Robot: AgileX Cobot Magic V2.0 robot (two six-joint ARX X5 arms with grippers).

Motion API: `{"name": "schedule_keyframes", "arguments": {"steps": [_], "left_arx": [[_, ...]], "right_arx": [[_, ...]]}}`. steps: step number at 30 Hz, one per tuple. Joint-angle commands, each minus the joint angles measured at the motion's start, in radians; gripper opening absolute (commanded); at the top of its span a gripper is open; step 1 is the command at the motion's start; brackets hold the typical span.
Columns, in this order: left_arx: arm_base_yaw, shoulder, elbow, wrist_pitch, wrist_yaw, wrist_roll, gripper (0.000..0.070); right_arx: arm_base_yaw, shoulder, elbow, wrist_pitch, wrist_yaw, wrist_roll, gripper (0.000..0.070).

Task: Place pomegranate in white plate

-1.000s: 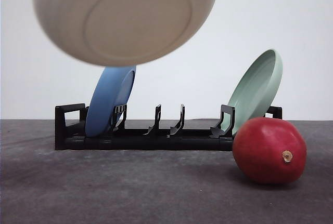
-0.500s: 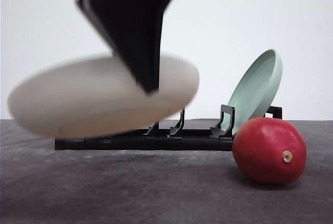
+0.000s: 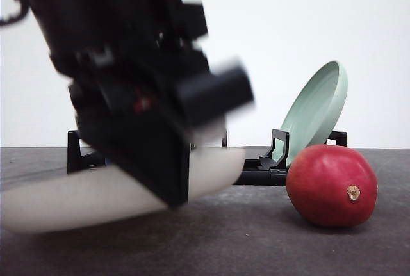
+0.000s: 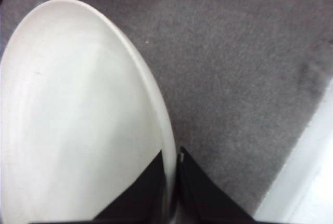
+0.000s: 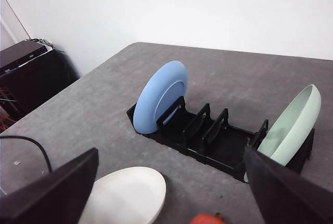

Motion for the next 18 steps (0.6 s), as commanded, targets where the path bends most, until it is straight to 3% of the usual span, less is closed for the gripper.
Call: {"name": "schedule_keyframes", "arguments": {"steps": [1, 7, 15, 18], "left_arx": [[-0.016, 0.046, 0.001, 0.006, -0.006, -0.011, 0.0004], [-0.017, 0.11, 0.001, 0.006, -0.005, -0.013, 0.0025], [-0.015, 0.062, 0.002, 0.013, -0.005, -0.073, 0.0479], [-0.015, 0.018, 0.002, 0.002, -0.005, -0.116, 0.0604]], "right_arx": [[0.002, 0.004, 0.017, 0.006, 0.0, 0.003, 0.0563], [0.002, 0.004, 0.017, 0.006, 0.0, 0.005, 0.0563], [0.003, 0.004, 0.017, 0.006, 0.0, 0.024, 0.0563], [0.003, 0.004, 0.017, 0.005, 0.0, 0.035, 0.0563]]}}
